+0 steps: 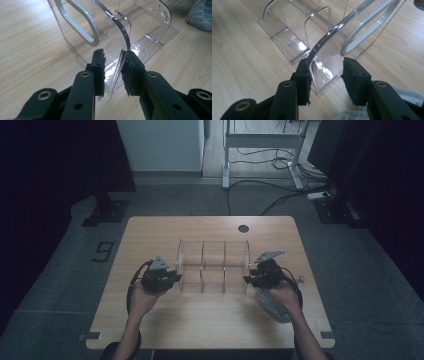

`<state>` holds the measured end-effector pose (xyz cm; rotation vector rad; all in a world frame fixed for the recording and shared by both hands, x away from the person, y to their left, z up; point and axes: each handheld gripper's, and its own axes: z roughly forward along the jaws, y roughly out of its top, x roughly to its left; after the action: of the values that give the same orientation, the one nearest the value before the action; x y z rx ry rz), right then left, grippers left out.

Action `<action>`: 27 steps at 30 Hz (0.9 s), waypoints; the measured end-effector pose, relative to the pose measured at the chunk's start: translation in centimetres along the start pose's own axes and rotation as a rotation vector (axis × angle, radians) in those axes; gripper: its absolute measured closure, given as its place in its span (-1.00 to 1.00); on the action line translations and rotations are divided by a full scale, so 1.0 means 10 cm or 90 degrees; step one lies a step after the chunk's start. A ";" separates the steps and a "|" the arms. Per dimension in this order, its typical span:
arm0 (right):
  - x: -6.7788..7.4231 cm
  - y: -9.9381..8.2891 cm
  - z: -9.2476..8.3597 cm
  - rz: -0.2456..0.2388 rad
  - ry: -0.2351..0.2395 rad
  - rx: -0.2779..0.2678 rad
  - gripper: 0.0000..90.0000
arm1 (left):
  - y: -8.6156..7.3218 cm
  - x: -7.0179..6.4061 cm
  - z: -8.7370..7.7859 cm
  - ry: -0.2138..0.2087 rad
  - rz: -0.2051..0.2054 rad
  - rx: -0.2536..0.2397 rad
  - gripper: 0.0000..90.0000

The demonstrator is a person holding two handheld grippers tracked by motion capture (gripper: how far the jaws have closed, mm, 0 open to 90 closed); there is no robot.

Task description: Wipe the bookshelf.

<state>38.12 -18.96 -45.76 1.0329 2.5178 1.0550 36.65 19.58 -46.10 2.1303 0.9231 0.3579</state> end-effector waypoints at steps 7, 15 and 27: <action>-0.09 0.05 0.05 0.004 -0.010 -0.001 0.24 | 0.05 0.09 0.08 -0.003 -0.010 -0.005 0.60; -0.16 0.10 0.08 0.003 -0.016 -0.001 0.18 | 0.08 0.17 0.14 -0.007 -0.020 -0.012 0.60; -0.23 0.13 0.11 0.006 -0.018 0.002 0.10 | 0.11 0.20 0.17 -0.006 -0.021 -0.007 0.57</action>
<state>40.90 -19.30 -45.80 1.0532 2.4960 1.0317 39.45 19.56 -46.49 2.1024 0.9481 0.3352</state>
